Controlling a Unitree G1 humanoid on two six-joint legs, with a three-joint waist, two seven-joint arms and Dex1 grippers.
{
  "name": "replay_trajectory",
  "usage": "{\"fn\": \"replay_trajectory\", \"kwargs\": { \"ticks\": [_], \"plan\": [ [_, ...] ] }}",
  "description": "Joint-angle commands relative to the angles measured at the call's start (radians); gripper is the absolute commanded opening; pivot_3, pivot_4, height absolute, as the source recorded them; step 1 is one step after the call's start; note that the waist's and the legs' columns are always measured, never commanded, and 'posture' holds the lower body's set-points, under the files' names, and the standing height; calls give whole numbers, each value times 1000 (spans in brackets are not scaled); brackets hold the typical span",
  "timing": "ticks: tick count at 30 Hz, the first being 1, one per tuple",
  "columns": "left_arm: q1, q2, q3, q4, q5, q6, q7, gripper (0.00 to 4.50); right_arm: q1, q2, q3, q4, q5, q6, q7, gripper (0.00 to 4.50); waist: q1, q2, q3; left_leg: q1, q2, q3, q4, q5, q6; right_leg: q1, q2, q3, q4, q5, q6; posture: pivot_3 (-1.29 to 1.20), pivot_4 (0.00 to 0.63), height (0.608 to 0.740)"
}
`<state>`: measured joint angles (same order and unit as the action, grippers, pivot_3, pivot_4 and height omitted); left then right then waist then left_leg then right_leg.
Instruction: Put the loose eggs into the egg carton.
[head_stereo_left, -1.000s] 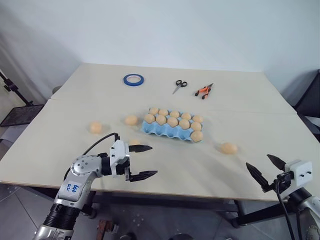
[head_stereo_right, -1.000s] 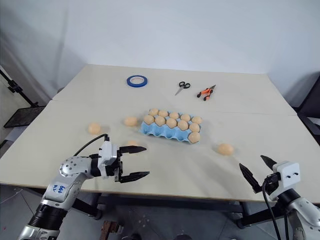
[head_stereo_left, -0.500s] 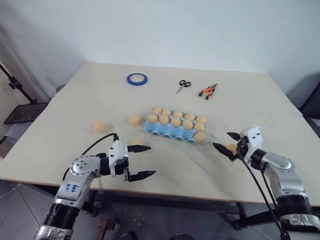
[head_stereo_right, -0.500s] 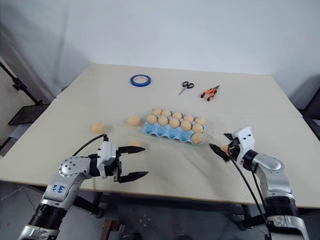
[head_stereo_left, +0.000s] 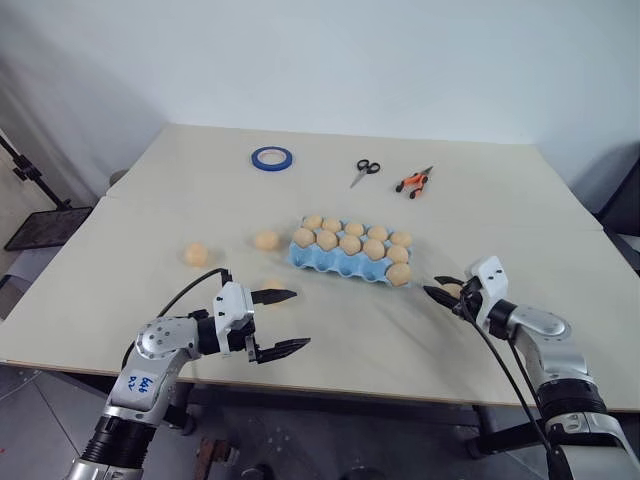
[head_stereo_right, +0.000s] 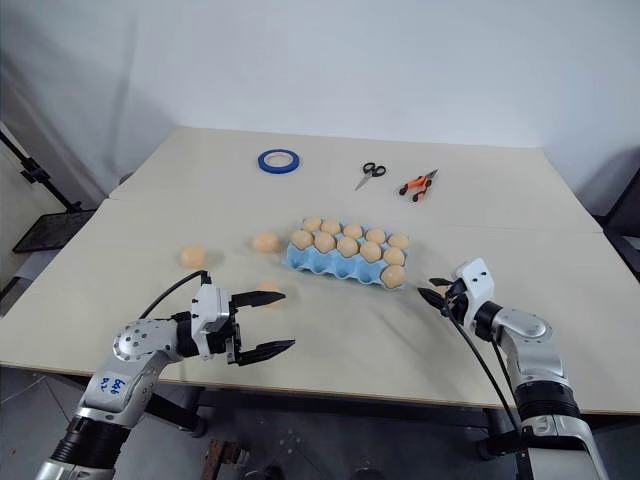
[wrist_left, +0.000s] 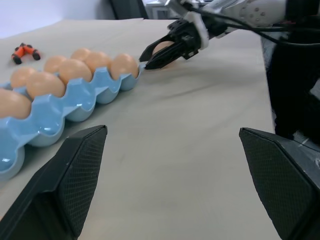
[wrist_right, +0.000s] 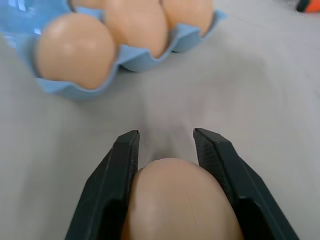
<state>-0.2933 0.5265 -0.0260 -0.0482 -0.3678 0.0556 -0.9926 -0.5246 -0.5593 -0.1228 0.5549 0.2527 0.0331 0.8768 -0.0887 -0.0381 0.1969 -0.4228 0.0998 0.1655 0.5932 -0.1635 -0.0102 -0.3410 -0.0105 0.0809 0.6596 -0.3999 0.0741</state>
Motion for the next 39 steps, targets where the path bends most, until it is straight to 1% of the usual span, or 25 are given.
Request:
{"fn": "replay_trajectory", "kwargs": {
  "ticks": [1,4,6,9,13,17,19,20,26,29,34,36,39],
  "plan": [
    [18,13,62,-51,-22,12,42,4500,0,-7,-21,-178,75,67,37,1422,-2,0,0,0,0,0,0,0,0,0,0,0,0,0,0,0,150,740],
    [32,12,122,-46,-26,28,97,4500,-15,19,6,-320,116,149,36,1422,-2,0,0,0,1,0,0,0,0,0,0,0,1,0,0,0,150,740],
    [44,11,153,-47,-29,40,130,4500,-28,41,20,-383,132,195,22,1422,-2,0,0,0,1,-1,-1,-3,-4,-1,0,-1,1,0,0,0,150,740],
    [87,14,218,-55,-39,64,186,4500,-83,117,77,-441,128,249,-20,1422,-8,0,0,0,1,0,-1,-4,-5,-1,0,-1,1,0,-1,0,150,740],
    [130,17,253,-75,-35,73,218,4500,-192,238,161,-357,47,237,-99,1422,-18,0,0,0,1,0,-2,-4,-5,-2,0,-2,1,-1,-1,0,150,740],
    [138,17,251,-105,-36,80,229,4500,-242,262,170,-202,3,137,-97,1422,1,0,0,-1,0,-1,-2,-4,-5,-2,-2,-7,0,-1,-1,0,150,740],
    [140,18,254,-119,-35,83,237,4500,-260,259,162,-140,-8,100,-97,2086,5,0,0,-1,-1,0,-2,-5,-4,-1,-2,-11,-2,-1,-1,0,150,740],
    [142,18,258,-128,-38,87,241,4500,-268,251,159,-113,-14,78,-90,2346,5,0,0,-1,-1,1,-2,-6,-4,-1,-3,-12,-2,-1,-1,0,150,740],
    [161,19,273,-166,-46,106,257,4500,-308,212,133,-16,-17,7,-49,4469,0,0,0,-1,0,2,-3,-6,-3,-2,-2,-12,-2,-1,-2,0,150,740],
    [165,17,273,-172,-47,111,261,4500,-302,213,125,-36,1,-4,-12,4469,-4,0,0,-1,2,2,-3,-5,-3,-2,0,-11,-1,-1,-2,0,150,740],
    [160,20,270,-171,-47,112,262,4500,-243,196,116,-158,54,22,63,4469,-8,0,0,-1,2,2,-3,-5,-3,-3,1,-11,-1,-2,-2,0,150,740],
    [160,26,274,-165,-47,112,258,4500,-203,165,107,-213,61,34,77,4469,-7,0,0,-1,2,2,-3,-5,-3,-2,0,-11,-1,-3,-1,0,150,740],
    [177,43,297,-160,-52,118,254,4500,-101,84,84,-336,106,50,158,4469,5,0,0,-1,1,2,-3,-6,-3,-2,-1,-11,-2,-3,-1,0,150,740]
  ]
}}
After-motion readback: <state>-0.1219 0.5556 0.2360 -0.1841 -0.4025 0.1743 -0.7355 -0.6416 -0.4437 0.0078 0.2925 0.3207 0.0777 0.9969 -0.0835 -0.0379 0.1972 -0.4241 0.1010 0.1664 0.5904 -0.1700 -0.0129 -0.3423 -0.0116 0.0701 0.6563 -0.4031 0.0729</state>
